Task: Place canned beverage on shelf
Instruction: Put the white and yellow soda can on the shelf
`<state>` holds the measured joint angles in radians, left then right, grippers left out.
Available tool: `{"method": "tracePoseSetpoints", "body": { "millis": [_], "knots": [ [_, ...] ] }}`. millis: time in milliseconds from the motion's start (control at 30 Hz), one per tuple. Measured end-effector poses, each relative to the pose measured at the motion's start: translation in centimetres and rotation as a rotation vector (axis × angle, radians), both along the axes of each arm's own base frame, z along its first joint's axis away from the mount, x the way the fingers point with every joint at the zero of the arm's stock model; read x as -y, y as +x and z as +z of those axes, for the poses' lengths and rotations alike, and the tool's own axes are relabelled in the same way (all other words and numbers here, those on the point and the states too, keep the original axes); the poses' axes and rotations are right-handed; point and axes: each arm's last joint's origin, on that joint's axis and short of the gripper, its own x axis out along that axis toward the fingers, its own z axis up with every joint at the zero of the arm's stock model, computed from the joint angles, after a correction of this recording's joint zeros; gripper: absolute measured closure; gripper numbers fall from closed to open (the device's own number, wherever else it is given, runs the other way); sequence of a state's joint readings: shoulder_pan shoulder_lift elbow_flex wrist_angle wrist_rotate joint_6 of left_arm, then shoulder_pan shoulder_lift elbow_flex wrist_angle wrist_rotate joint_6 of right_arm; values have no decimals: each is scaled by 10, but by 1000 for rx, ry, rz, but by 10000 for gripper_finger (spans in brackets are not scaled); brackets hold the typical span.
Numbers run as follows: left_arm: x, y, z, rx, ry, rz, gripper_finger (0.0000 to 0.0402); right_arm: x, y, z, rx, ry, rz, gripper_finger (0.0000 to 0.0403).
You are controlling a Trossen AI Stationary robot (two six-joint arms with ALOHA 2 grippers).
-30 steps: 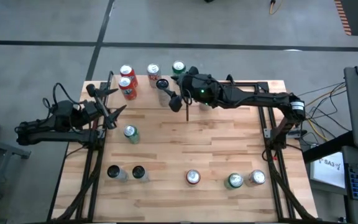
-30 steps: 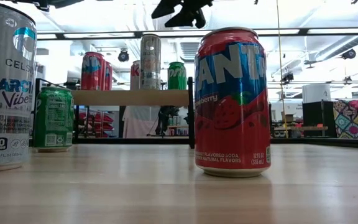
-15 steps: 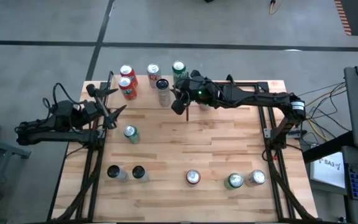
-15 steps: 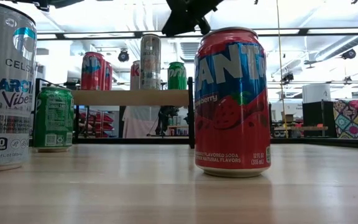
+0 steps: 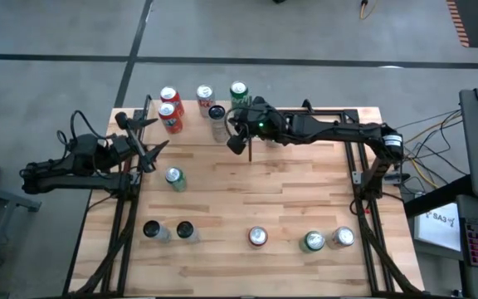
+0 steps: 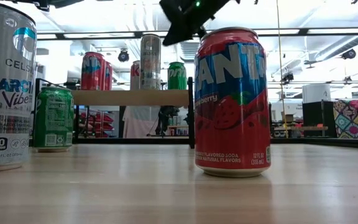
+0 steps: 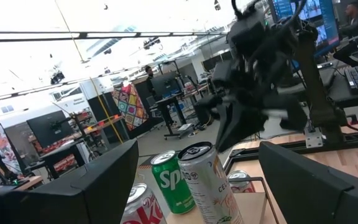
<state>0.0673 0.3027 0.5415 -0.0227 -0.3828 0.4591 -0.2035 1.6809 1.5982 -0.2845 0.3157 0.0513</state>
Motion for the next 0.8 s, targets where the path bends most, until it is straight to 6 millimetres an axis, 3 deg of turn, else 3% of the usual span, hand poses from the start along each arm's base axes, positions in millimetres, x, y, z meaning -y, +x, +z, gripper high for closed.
{"method": "tracePoseSetpoints", "body": {
  "millis": [800],
  "knots": [
    [0,1,0,-6,2,0,83,6,22,-24,18,-13,10,394]
  ]
}}
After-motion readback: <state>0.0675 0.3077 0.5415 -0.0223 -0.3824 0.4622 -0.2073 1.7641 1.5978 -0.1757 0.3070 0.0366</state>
